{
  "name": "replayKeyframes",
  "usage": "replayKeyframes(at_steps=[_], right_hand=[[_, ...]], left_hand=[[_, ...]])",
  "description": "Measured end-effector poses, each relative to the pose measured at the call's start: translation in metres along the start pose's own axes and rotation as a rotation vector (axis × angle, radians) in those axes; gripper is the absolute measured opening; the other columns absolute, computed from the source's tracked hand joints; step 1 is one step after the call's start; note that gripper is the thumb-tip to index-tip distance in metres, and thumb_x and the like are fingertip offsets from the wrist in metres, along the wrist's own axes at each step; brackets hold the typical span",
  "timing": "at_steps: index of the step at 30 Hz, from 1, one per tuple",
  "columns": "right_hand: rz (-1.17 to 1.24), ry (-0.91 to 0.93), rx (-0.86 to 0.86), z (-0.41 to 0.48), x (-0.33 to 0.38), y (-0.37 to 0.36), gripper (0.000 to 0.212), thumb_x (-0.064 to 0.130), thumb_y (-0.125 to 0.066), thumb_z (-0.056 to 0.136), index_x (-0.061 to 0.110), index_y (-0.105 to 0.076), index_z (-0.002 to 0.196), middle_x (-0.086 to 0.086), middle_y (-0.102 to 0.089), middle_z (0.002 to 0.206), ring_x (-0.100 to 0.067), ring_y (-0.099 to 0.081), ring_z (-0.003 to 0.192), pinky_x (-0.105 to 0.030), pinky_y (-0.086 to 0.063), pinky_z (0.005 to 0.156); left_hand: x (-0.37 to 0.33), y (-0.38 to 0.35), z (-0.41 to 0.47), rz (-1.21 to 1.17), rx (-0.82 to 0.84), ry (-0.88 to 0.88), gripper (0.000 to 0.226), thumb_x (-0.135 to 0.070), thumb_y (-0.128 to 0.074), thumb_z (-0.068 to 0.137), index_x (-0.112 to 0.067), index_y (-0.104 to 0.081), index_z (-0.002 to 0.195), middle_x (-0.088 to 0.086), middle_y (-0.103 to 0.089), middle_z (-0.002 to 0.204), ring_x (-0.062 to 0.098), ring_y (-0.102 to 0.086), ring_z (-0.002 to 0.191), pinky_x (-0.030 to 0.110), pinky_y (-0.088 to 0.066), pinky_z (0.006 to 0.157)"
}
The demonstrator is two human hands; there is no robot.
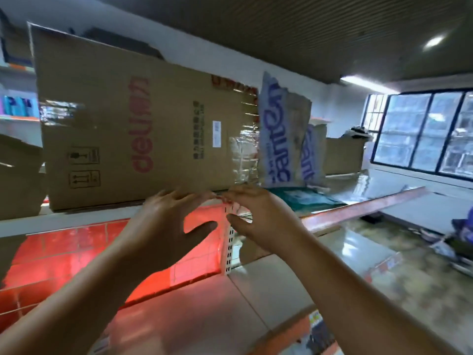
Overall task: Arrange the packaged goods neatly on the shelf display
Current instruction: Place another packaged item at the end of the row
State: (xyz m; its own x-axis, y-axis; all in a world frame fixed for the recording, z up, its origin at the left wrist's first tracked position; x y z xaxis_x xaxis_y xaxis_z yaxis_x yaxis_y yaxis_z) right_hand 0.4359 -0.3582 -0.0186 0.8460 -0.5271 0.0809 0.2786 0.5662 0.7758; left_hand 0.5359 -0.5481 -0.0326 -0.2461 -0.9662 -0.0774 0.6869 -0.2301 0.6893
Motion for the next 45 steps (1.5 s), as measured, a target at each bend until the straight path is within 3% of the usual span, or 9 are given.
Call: replayKeyframes(at_steps=[3, 8, 12, 18, 21, 31, 39, 42, 45], right_hand=[[-0.009, -0.065, -0.03, -0.026, -0.032, 0.043, 0.046, 0.035, -0.064, 0.091, 0.029, -0.06, 0.136, 0.011, -0.058, 0.139, -0.004, -0.051, 0.125, -0.019, -0.039, 0.105], [-0.076, -0.138, -0.08, -0.08, -0.102, 0.113, 0.047, 0.036, -0.064, 0.093, 0.028, -0.057, 0.139, 0.009, -0.056, 0.142, -0.006, -0.049, 0.129, -0.021, -0.037, 0.105], [-0.123, -0.186, -0.088, -0.117, -0.164, 0.166, 0.047, 0.038, -0.062, 0.093, 0.028, -0.059, 0.138, 0.009, -0.055, 0.144, -0.007, -0.049, 0.132, -0.028, -0.04, 0.11], [-0.152, -0.247, -0.074, -0.157, -0.233, 0.223, 0.045, 0.037, -0.06, 0.094, 0.029, -0.059, 0.139, 0.008, -0.053, 0.146, -0.008, -0.048, 0.133, -0.019, -0.032, 0.105], [-0.17, -0.262, -0.045, -0.166, -0.255, 0.234, 0.045, 0.038, -0.06, 0.095, 0.031, -0.058, 0.14, 0.009, -0.052, 0.147, -0.009, -0.048, 0.133, -0.022, -0.035, 0.106], [-0.188, -0.243, 0.032, -0.155, -0.325, 0.217, 0.045, 0.034, -0.059, 0.096, 0.029, -0.057, 0.14, 0.01, -0.049, 0.15, -0.006, -0.043, 0.137, -0.014, -0.028, 0.104], [-0.184, -0.168, 0.1, -0.095, -0.387, 0.174, 0.044, 0.028, -0.061, 0.093, 0.027, -0.06, 0.137, 0.009, -0.055, 0.143, -0.011, -0.05, 0.129, -0.017, -0.033, 0.098], [-0.161, -0.161, 0.113, -0.066, -0.413, 0.159, 0.042, 0.026, -0.062, 0.091, 0.031, -0.062, 0.133, 0.01, -0.06, 0.138, -0.013, -0.055, 0.123, -0.019, -0.036, 0.092], [-0.168, -0.131, 0.123, -0.038, -0.433, 0.143, 0.039, 0.026, -0.063, 0.09, 0.029, -0.066, 0.128, 0.012, -0.063, 0.132, -0.013, -0.059, 0.117, -0.025, -0.044, 0.095]], left_hand=[[-0.045, -0.013, 0.029, -0.05, 0.01, -0.03, 0.057, -0.062, -0.052, 0.086, -0.031, -0.063, 0.133, -0.004, -0.07, 0.126, 0.021, -0.065, 0.114, 0.035, -0.053, 0.092], [-0.133, -0.043, 0.073, -0.11, 0.027, -0.084, 0.053, -0.054, -0.068, 0.087, -0.031, -0.064, 0.135, -0.008, -0.071, 0.118, 0.008, -0.065, 0.1, 0.02, -0.048, 0.081], [-0.195, -0.064, 0.113, -0.073, 0.054, -0.13, 0.05, -0.052, -0.068, 0.088, -0.037, -0.059, 0.135, -0.017, -0.067, 0.123, 0.006, -0.061, 0.108, 0.028, -0.054, 0.088], [-0.25, -0.092, 0.162, -0.052, 0.145, -0.027, 0.05, -0.052, -0.067, 0.091, -0.04, -0.056, 0.138, -0.016, -0.063, 0.129, 0.006, -0.06, 0.107, 0.022, -0.052, 0.081], [-0.259, -0.109, 0.182, -0.034, 0.191, -0.001, 0.055, -0.056, -0.065, 0.092, -0.04, -0.053, 0.142, -0.014, -0.061, 0.132, 0.002, -0.054, 0.103, 0.015, -0.045, 0.075], [-0.254, -0.177, 0.225, -0.035, 0.231, 0.063, 0.053, -0.054, -0.065, 0.092, -0.041, -0.051, 0.142, -0.018, -0.058, 0.135, 0.002, -0.05, 0.107, 0.014, -0.043, 0.077], [-0.217, -0.234, 0.296, -0.035, 0.324, 0.175, 0.052, -0.059, -0.064, 0.09, -0.044, -0.05, 0.138, -0.014, -0.059, 0.128, 0.006, -0.058, 0.093, 0.023, -0.051, 0.075], [-0.203, -0.25, 0.324, -0.006, 0.347, 0.19, 0.056, -0.066, -0.06, 0.085, -0.047, -0.05, 0.137, -0.013, -0.058, 0.133, 0.007, -0.059, 0.1, 0.033, -0.056, 0.082], [-0.199, -0.257, 0.345, 0.045, 0.354, 0.178, 0.053, -0.062, -0.06, 0.088, -0.044, -0.053, 0.138, -0.011, -0.057, 0.137, 0.007, -0.054, 0.107, 0.029, -0.05, 0.083]])
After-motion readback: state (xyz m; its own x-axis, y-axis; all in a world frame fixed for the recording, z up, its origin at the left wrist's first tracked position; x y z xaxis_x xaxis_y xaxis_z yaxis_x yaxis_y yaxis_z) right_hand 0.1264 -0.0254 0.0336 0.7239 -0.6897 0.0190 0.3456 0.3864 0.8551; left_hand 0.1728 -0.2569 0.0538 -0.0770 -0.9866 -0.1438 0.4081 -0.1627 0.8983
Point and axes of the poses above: each hand's wrist, its own z-axis towards the middle knuckle, its own y-axis out of the back of the hand, x = y × z, the point moved 2 cm from there along z, towards the middle knuckle
